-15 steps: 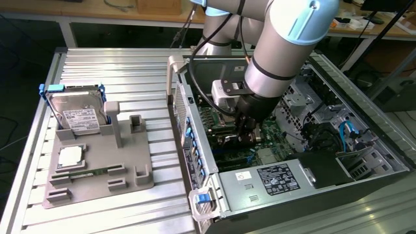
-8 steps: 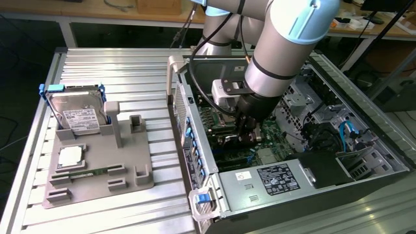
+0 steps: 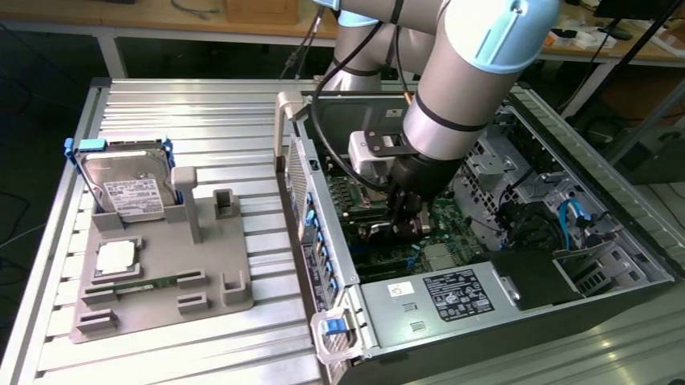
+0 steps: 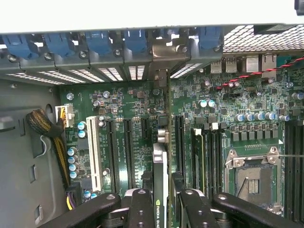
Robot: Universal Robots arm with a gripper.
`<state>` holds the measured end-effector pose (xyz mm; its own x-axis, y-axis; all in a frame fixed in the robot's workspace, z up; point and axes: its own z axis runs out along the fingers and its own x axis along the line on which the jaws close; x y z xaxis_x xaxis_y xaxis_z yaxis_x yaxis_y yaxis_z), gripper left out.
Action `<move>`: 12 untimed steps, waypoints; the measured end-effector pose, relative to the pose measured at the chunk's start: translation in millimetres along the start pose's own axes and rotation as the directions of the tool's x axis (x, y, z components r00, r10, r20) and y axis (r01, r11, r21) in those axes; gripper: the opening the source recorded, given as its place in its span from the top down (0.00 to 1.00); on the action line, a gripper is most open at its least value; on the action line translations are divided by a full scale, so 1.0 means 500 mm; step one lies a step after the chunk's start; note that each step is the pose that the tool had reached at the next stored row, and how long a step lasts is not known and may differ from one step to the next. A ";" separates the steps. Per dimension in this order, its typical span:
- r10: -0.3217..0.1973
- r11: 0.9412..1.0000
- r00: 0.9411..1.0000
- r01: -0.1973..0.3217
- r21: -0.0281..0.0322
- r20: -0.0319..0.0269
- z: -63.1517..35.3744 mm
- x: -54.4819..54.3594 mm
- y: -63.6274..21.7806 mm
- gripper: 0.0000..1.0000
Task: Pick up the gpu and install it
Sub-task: 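Insert the gpu into the slot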
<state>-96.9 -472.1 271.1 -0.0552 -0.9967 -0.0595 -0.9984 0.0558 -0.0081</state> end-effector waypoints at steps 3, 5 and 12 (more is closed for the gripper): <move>0.000 1.000 1.000 0.000 0.000 0.000 0.002 0.000 0.000 0.73; 0.000 1.000 1.000 0.000 0.000 -0.001 0.004 0.000 0.001 0.73; 0.000 1.000 1.000 0.000 0.000 -0.001 0.012 0.001 0.001 0.73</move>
<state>-97.5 -472.1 265.2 -0.0552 -0.9968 -0.0586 -0.9984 0.0557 -0.0080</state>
